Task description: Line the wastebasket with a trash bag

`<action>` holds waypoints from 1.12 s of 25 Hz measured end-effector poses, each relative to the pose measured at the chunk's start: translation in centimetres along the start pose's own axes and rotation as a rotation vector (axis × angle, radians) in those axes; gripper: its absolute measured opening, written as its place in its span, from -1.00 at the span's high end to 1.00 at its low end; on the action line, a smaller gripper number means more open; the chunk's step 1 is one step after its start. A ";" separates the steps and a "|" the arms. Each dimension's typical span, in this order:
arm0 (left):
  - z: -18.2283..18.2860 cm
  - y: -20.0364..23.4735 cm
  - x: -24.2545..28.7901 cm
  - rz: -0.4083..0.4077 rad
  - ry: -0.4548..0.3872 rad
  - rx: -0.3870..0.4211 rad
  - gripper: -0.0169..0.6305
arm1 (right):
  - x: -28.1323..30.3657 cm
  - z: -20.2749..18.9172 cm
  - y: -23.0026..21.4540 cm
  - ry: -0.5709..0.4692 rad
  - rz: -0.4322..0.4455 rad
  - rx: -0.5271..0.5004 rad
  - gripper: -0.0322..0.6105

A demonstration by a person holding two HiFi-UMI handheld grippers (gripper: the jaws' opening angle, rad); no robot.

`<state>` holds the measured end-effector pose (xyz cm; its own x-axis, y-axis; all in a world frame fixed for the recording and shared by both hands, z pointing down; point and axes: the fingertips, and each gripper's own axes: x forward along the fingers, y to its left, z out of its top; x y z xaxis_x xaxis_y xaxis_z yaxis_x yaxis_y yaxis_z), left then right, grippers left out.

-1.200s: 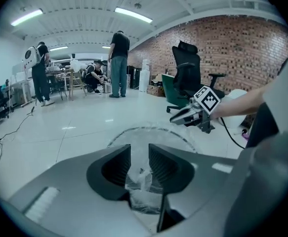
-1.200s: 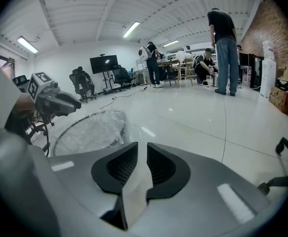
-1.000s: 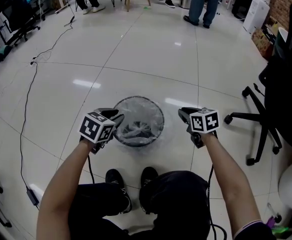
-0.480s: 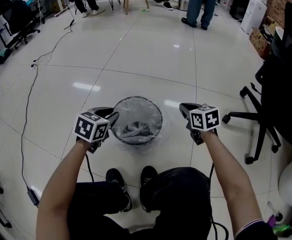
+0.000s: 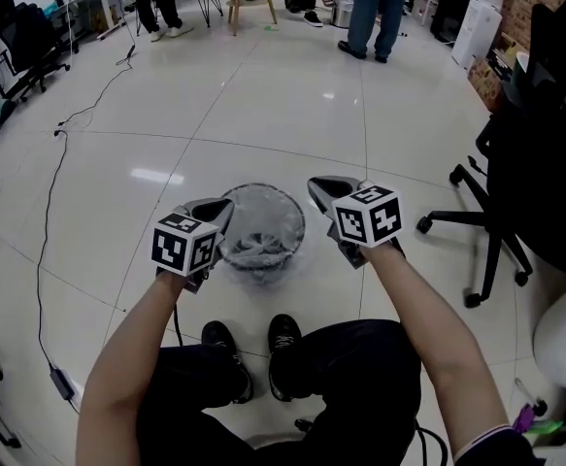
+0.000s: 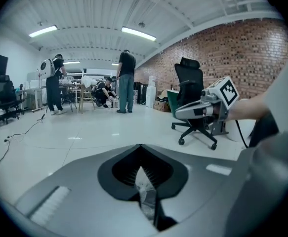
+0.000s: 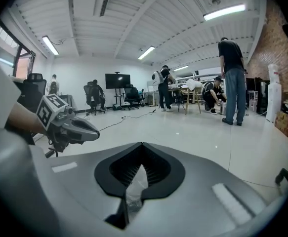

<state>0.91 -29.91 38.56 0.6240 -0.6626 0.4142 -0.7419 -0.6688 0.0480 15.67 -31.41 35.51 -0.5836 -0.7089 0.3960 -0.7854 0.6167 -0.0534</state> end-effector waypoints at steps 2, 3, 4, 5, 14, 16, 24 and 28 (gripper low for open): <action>1.0 -0.9 -0.2 -0.008 -0.038 -0.012 0.91 | -0.5 1.2 1.0 -0.021 -0.001 -0.007 0.89; 1.4 -1.3 -0.2 -0.014 -0.051 -0.013 0.91 | -0.7 1.8 1.5 -0.036 -0.001 -0.004 0.89; 1.7 -1.8 -0.3 -0.019 -0.062 -0.014 0.91 | -0.8 2.4 2.1 -0.054 0.000 0.006 0.89; 1.9 -2.2 -0.4 -0.024 -0.071 -0.015 0.91 | -0.8 2.9 2.7 -0.074 0.004 0.021 0.89; 2.5 -3.6 -1.1 -0.042 -0.132 -0.018 0.91 | 0.2 1.4 7.0 -0.135 0.096 0.027 0.90; 2.5 -3.7 -1.2 -0.047 -0.142 -0.017 0.91 | 0.1 1.6 7.4 -0.156 0.118 0.043 0.90; 3.1 -3.8 -1.2 -0.045 -0.166 -0.011 0.91 | 0.6 1.1 9.1 -0.170 0.158 0.019 0.90; 3.0 -3.9 -1.2 -0.045 -0.168 -0.009 0.91 | 0.4 1.2 8.9 -0.178 0.155 0.021 0.90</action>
<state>3.75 -27.54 35.09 0.6883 -0.6796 0.2537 -0.7140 -0.6965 0.0710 8.17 -26.67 34.07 -0.7235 -0.6565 0.2137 -0.6864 0.7171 -0.1208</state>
